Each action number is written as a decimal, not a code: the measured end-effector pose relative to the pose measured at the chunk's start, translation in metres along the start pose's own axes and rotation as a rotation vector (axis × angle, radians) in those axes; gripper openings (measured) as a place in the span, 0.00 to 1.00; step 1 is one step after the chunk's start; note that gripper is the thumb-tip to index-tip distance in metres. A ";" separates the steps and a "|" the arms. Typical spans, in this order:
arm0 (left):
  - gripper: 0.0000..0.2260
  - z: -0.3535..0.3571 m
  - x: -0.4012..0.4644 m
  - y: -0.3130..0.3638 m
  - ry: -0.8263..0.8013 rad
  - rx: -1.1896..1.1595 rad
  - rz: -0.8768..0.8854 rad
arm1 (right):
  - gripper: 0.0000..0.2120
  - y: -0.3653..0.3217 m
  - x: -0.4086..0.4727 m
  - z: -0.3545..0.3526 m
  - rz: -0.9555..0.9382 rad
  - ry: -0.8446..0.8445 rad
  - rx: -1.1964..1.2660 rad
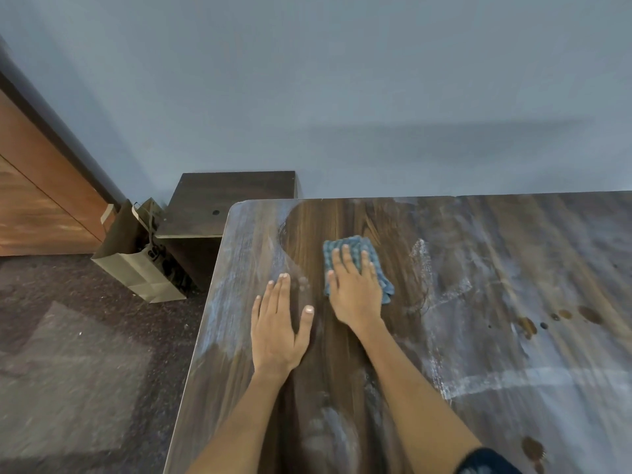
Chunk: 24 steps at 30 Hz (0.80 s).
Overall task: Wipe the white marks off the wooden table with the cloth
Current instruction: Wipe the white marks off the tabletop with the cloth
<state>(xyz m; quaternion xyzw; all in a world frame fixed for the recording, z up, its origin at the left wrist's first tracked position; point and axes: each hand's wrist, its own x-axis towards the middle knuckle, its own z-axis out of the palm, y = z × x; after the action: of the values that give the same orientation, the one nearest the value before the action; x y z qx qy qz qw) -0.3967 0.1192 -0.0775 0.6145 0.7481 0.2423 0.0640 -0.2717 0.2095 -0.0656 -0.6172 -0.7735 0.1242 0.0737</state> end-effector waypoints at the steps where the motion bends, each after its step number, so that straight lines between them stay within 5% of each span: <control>1: 0.31 -0.002 -0.001 0.000 0.013 -0.034 0.008 | 0.24 -0.003 -0.006 0.002 -0.093 -0.016 -0.015; 4: 0.32 -0.006 -0.003 -0.001 0.024 -0.106 0.033 | 0.24 0.002 -0.037 0.004 -0.365 -0.073 -0.060; 7: 0.33 -0.005 -0.003 -0.002 0.014 -0.122 -0.006 | 0.23 0.023 -0.075 0.003 -0.407 -0.042 -0.013; 12: 0.33 -0.003 -0.001 0.000 0.007 -0.067 -0.066 | 0.24 0.061 -0.063 -0.003 0.063 0.058 -0.030; 16: 0.32 -0.004 -0.003 0.001 0.013 -0.054 -0.037 | 0.25 0.029 -0.015 -0.007 0.418 0.126 0.091; 24: 0.31 -0.011 -0.006 0.003 0.073 -0.117 -0.054 | 0.21 -0.014 -0.036 0.000 -0.404 -0.137 0.148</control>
<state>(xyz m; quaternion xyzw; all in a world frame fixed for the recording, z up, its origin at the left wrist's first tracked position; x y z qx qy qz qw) -0.3968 0.1102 -0.0674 0.5801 0.7508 0.3059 0.0792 -0.2767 0.1716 -0.0605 -0.4329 -0.8733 0.2049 0.0895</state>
